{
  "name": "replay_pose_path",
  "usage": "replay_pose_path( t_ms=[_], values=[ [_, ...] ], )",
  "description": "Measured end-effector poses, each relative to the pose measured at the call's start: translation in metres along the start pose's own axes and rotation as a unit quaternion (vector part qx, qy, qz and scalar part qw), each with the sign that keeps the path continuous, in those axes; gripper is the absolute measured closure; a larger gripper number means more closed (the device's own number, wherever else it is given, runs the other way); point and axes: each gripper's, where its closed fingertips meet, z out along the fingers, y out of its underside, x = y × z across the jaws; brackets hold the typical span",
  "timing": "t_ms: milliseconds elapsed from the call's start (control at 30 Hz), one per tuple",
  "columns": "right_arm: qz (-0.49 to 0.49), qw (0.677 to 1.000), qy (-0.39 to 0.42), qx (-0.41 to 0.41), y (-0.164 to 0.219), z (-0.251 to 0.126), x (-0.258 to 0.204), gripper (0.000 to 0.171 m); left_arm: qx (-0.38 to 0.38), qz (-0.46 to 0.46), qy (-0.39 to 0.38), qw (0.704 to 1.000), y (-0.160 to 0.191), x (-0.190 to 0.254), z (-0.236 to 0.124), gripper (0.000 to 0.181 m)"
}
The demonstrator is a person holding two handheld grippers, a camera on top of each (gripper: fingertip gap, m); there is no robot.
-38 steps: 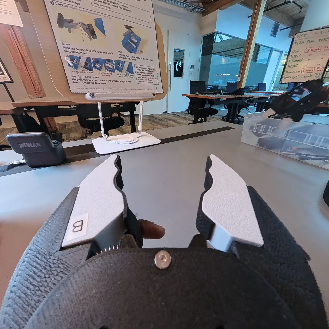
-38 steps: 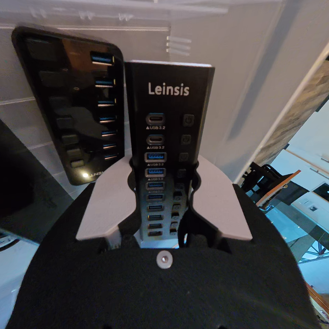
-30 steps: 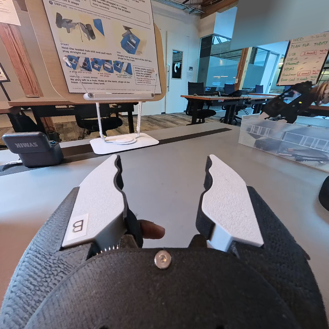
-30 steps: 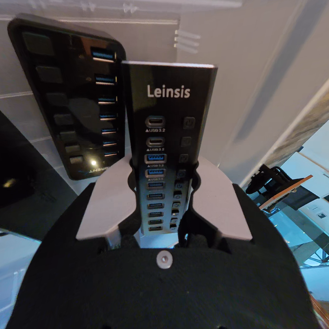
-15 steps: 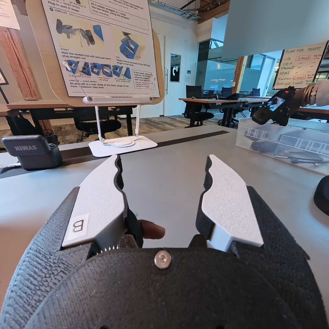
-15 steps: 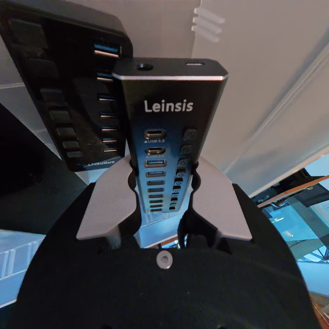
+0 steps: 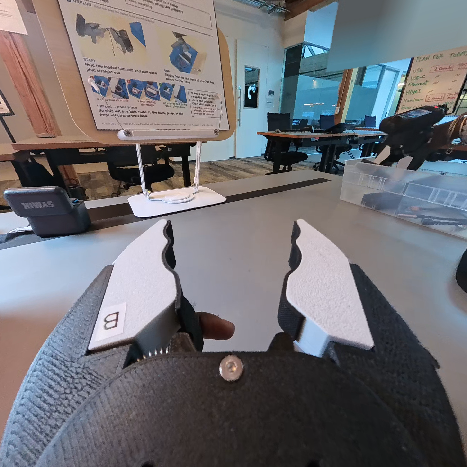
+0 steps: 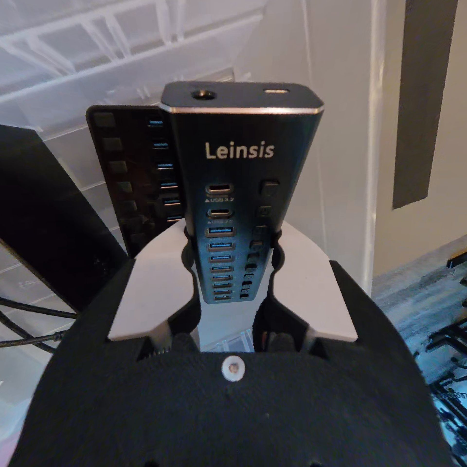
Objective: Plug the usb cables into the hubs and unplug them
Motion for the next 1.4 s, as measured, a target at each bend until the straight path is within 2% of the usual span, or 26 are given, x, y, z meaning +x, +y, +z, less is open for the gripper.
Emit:
replay_pose_path(
  t_ms=[233,467,600,967,1100,1267,1400],
  values=[
    [0.033,0.999,-0.032,-0.006,0.003,0.002,-0.002,0.110,-0.004,0.004,-0.005,1.000,0.002,-0.002,0.001,0.092],
    [0.026,0.999,-0.033,-0.008,0.002,0.002,-0.002,0.112,-0.007,0.006,-0.003,1.000,0.003,-0.001,0.002,0.092],
    [-0.003,0.999,-0.036,-0.030,0.004,0.002,-0.003,0.138,-0.007,0.007,-0.001,1.000,0.003,0.000,0.002,0.092],
    [-0.022,0.998,-0.017,-0.063,0.004,0.004,-0.004,0.139,0.000,0.009,0.001,1.000,-0.001,0.002,0.001,0.092],
    [0.029,0.996,-0.057,-0.068,0.009,0.003,-0.011,0.150,0.000,0.008,0.001,1.000,-0.001,0.001,0.000,0.092],
    [0.057,0.995,-0.062,-0.052,0.007,0.002,-0.016,0.159,-0.001,0.010,0.002,1.000,-0.001,0.002,0.000,0.093],
    [0.078,0.989,-0.127,0.018,-0.025,-0.007,-0.043,0.138,-0.004,0.010,0.003,1.000,0.000,0.003,0.001,0.093]
  ],
)
